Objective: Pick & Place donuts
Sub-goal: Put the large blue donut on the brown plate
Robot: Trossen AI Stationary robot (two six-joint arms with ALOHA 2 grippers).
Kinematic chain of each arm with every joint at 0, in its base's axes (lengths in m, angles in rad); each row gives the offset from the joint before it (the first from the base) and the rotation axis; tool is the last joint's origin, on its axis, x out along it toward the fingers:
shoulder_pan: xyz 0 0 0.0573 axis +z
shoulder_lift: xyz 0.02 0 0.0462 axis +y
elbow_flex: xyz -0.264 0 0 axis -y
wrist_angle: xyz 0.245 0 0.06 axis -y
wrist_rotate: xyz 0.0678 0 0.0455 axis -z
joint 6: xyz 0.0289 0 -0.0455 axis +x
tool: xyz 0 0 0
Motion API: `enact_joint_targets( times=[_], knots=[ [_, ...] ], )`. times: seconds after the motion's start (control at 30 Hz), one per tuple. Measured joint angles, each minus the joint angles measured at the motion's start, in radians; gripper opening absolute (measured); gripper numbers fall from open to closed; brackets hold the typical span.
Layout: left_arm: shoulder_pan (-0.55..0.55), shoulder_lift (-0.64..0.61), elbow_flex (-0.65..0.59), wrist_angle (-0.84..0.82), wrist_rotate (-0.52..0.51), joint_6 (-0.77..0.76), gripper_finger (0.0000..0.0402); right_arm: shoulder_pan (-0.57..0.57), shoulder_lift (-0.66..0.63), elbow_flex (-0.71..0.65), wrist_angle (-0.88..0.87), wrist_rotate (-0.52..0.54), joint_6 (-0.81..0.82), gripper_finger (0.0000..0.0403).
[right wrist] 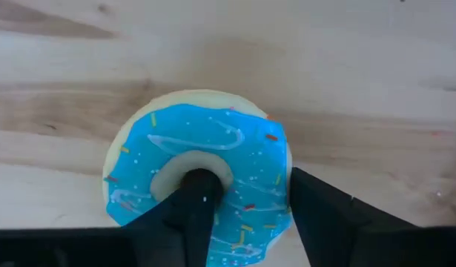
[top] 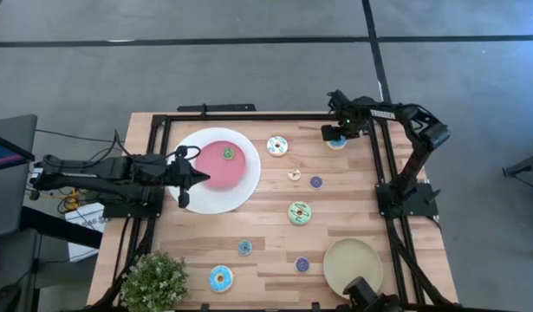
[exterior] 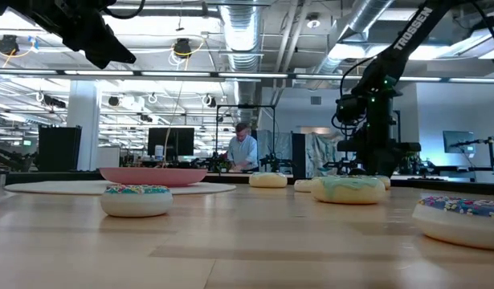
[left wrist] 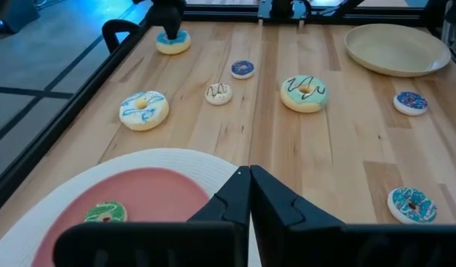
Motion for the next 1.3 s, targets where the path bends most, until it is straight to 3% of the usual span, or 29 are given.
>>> enact_joint_targets(
  times=[0.27, 0.6, 0.83, 1.07, 1.3],
  knots=[
    [0.000, 0.000, 0.000, 0.000, -0.001, -0.012, 0.0000, 0.000, -0.007, 0.000, -0.007, -0.002, 0.000, 0.0123],
    [0.000, 0.000, 0.000, -0.001, -0.001, -0.082, 0.0000, 0.028, -0.015, -0.001, -0.059, -0.026, -0.002, 0.0120],
    [-0.001, 0.000, 0.000, -0.001, 0.006, -0.128, 0.0000, 0.128, -0.167, -0.001, -0.161, -0.029, 0.027, 0.0120],
    [-0.001, 0.000, 0.000, 0.000, 0.006, -0.106, 0.0000, 0.383, -0.437, -0.001, -0.375, 0.005, 0.250, 0.0120],
    [-0.001, 0.000, 0.000, 0.000, 0.004, -0.123, 0.0000, 0.826, -0.614, 0.000, -0.505, 0.010, 0.704, 0.0120]
  ],
)
